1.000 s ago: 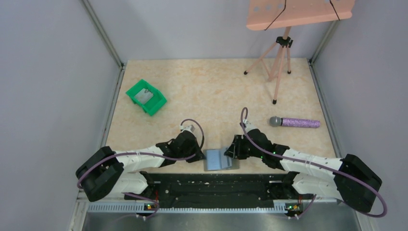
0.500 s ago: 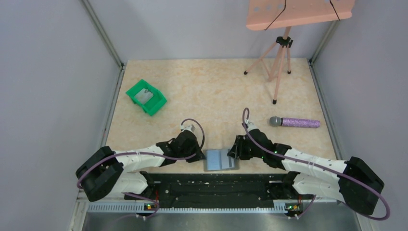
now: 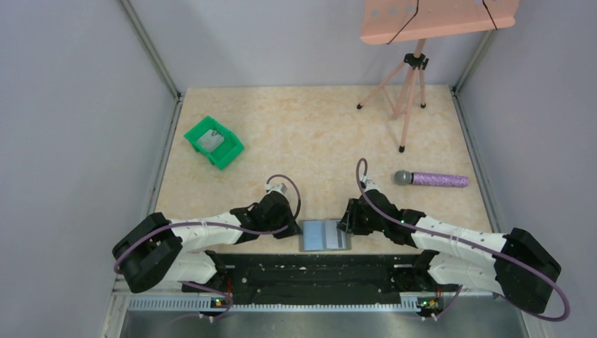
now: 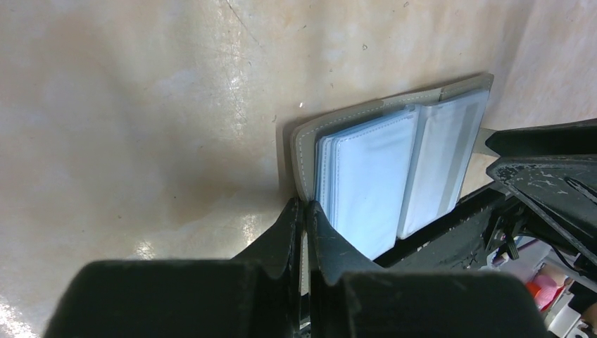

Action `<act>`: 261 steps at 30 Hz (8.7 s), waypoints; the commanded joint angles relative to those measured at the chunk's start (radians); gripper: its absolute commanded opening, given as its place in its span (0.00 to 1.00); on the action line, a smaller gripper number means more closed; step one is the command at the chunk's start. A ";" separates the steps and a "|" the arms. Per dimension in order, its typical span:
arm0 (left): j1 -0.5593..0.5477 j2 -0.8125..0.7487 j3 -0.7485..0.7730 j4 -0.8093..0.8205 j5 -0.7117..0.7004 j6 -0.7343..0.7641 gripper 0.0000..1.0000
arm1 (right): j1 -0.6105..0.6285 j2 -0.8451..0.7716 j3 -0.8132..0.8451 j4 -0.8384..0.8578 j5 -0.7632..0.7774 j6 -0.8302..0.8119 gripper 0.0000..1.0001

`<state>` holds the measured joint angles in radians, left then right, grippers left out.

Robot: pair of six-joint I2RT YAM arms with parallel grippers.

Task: Take the credit cards out of the card holder
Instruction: Remove the credit card from the card holder.

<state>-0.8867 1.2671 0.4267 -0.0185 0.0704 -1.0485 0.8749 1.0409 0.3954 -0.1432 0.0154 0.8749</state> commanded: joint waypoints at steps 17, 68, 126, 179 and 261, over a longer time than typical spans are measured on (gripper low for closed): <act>-0.014 0.013 -0.003 0.010 -0.014 -0.010 0.06 | 0.010 0.081 0.010 0.096 0.000 0.022 0.34; -0.026 0.002 0.015 0.011 -0.012 -0.014 0.06 | -0.024 0.000 -0.094 0.425 -0.249 0.069 0.35; -0.026 0.073 -0.092 0.221 0.076 0.003 0.02 | 0.003 0.245 -0.170 0.619 -0.254 0.039 0.36; -0.026 0.061 -0.027 0.050 0.030 0.005 0.03 | -0.005 0.069 -0.186 0.459 -0.180 0.092 0.00; -0.023 -0.301 -0.002 0.518 0.011 -0.029 0.00 | -0.072 -0.650 -0.320 0.497 0.004 0.277 0.11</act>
<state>-0.9131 1.0595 0.4206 0.5255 0.1711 -1.1530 0.8093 0.4126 0.0128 0.4618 0.0856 1.3201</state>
